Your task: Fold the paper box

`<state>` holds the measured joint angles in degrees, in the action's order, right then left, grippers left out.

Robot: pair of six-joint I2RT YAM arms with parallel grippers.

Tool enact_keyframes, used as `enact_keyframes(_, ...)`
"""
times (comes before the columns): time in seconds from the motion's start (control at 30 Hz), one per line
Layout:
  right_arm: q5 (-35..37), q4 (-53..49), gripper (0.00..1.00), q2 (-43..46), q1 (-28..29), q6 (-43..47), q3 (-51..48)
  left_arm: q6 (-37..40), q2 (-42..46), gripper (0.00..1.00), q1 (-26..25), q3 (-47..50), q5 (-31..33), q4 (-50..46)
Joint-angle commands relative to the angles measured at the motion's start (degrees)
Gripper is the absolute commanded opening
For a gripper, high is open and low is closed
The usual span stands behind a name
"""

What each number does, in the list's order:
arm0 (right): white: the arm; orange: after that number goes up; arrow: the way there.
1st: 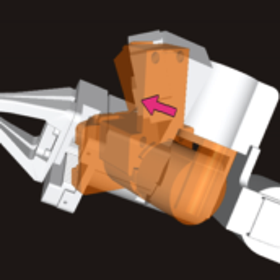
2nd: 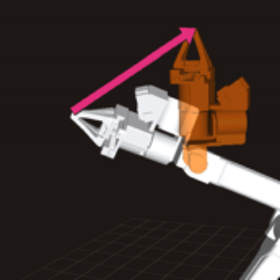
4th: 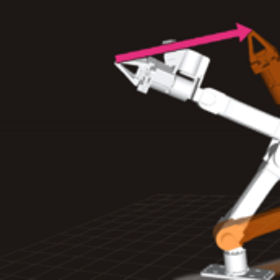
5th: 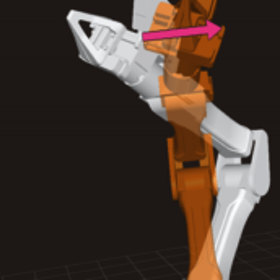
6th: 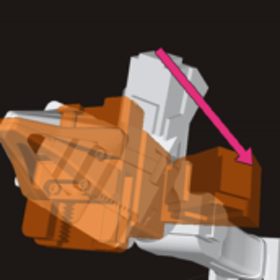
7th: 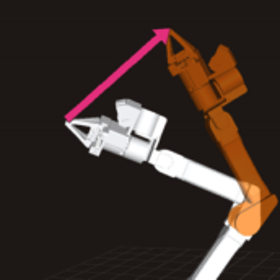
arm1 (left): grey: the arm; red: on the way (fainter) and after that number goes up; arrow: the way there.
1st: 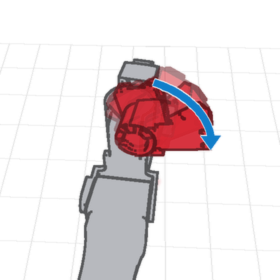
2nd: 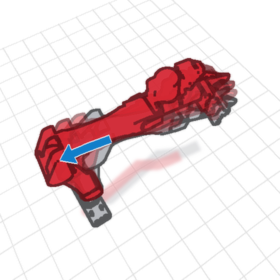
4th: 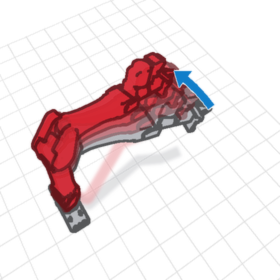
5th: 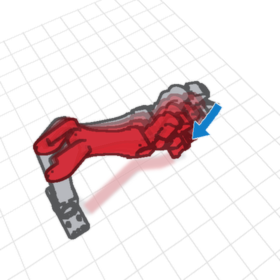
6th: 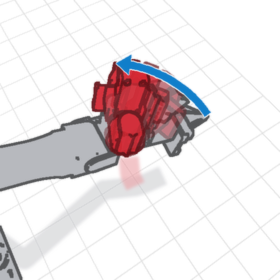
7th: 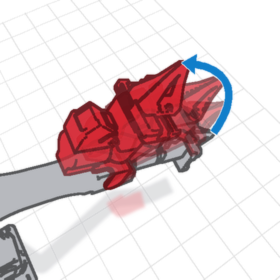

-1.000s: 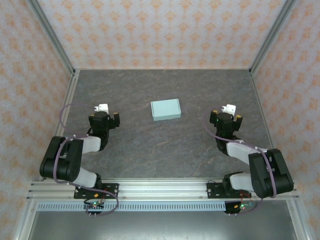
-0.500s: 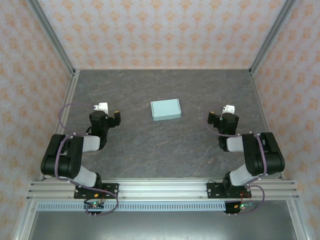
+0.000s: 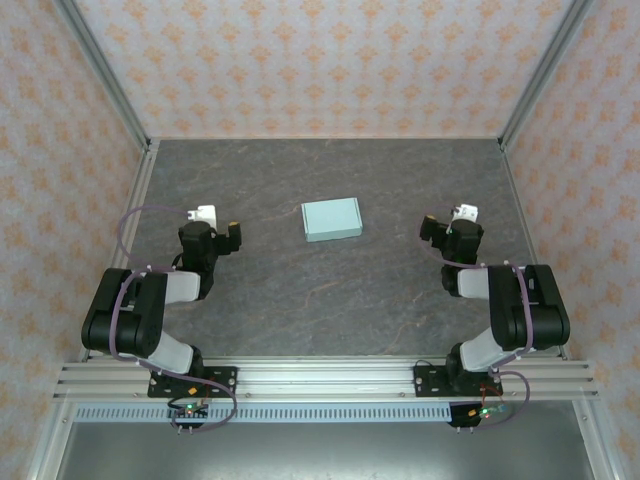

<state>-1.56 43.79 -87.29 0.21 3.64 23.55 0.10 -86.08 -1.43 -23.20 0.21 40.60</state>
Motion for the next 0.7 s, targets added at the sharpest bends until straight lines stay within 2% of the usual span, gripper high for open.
enact_keyframes(0.0,-0.72,-0.11,0.99,0.36,0.04,-0.82,0.71,0.8,0.31,1.0,0.27,-1.28,0.21,1.94)
enact_keyframes(0.67,-0.2,-0.13,0.99,0.32,0.33,-0.64,0.66,0.87,0.3,1.0,0.16,-1.23,0.44,1.94)
